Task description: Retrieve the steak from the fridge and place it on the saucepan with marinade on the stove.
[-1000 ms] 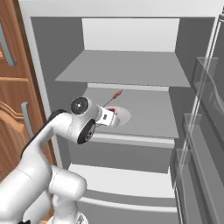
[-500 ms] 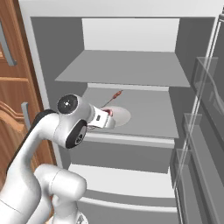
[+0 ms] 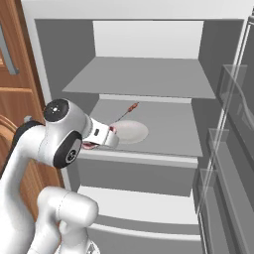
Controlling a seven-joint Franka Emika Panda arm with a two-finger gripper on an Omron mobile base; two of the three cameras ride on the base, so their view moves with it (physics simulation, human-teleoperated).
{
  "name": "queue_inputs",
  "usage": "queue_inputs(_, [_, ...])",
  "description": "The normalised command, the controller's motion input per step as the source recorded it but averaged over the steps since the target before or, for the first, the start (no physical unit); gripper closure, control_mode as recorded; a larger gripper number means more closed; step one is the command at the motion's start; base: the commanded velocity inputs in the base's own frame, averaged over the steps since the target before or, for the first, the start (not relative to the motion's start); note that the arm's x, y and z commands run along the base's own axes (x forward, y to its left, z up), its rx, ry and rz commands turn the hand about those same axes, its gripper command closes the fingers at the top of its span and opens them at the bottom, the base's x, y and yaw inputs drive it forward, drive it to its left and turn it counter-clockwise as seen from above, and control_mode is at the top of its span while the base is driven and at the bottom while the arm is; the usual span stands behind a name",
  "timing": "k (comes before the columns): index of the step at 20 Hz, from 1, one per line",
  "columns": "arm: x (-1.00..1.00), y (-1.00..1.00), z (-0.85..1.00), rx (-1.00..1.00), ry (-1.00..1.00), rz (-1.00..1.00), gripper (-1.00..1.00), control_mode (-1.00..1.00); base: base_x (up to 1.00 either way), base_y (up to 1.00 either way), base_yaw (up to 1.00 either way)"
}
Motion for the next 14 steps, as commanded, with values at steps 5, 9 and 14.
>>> queue_inputs(5, [-0.27,0.30,0.13,0.00,0.00,0.00,1.00,-1.00,0.00,0.00,0.00])
queue_inputs(9, [-0.25,0.24,0.27,0.00,0.01,0.01,1.00,-1.00,0.00,0.00,0.00])
queue_inputs(14, [-0.13,0.03,0.25,0.01,0.03,0.07,1.00,-1.00,0.00,0.00,0.00])
